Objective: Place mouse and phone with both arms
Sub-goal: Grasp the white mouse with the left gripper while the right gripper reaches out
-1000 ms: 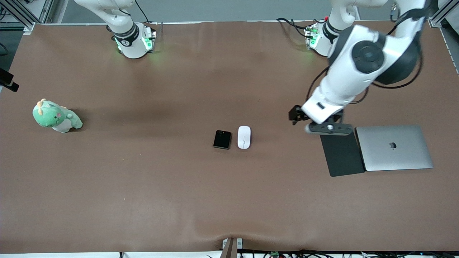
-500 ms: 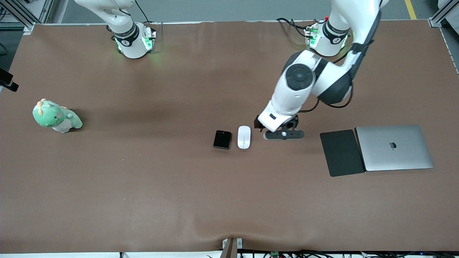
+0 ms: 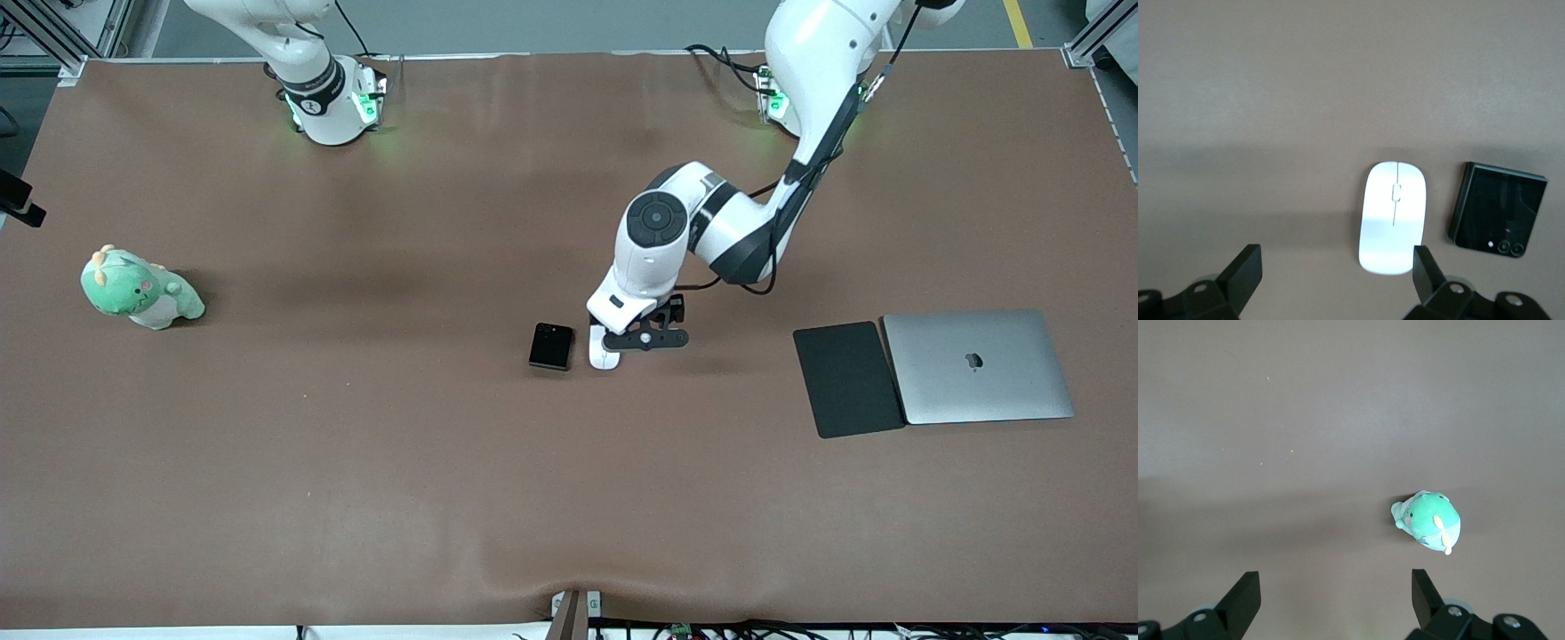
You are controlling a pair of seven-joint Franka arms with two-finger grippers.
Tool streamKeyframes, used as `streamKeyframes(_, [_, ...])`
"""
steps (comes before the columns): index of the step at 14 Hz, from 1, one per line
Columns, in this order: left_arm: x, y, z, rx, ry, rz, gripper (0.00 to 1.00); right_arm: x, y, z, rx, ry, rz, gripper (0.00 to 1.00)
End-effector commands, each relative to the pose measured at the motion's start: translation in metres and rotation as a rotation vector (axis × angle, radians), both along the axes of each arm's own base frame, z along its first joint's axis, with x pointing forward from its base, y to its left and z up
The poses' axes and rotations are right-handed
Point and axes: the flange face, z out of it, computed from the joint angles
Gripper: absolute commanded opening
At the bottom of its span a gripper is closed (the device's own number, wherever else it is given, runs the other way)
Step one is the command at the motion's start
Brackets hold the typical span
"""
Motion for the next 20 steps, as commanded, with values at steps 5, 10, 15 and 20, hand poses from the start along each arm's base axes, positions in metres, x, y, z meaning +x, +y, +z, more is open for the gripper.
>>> streamKeyframes(5, [0.001,-0.033,-0.055,0.004,-0.004,0.019,1.0,0.009,0.006,-0.009,0.096,-0.005,-0.005,1.0])
streamKeyframes(10, [0.001,-0.039,-0.073,0.026,-0.013,0.007,1.0,0.028,0.03,-0.028,0.094,0.008,0.049,1.0])
streamKeyframes(15, [0.0,-0.039,-0.086,0.019,-0.011,0.007,1.0,0.045,0.099,-0.052,0.099,0.049,0.157,1.0])
streamKeyframes(20, [-0.001,-0.041,-0.096,0.009,-0.014,0.016,1.0,0.066,0.206,-0.09,0.094,0.036,0.242,1.0])
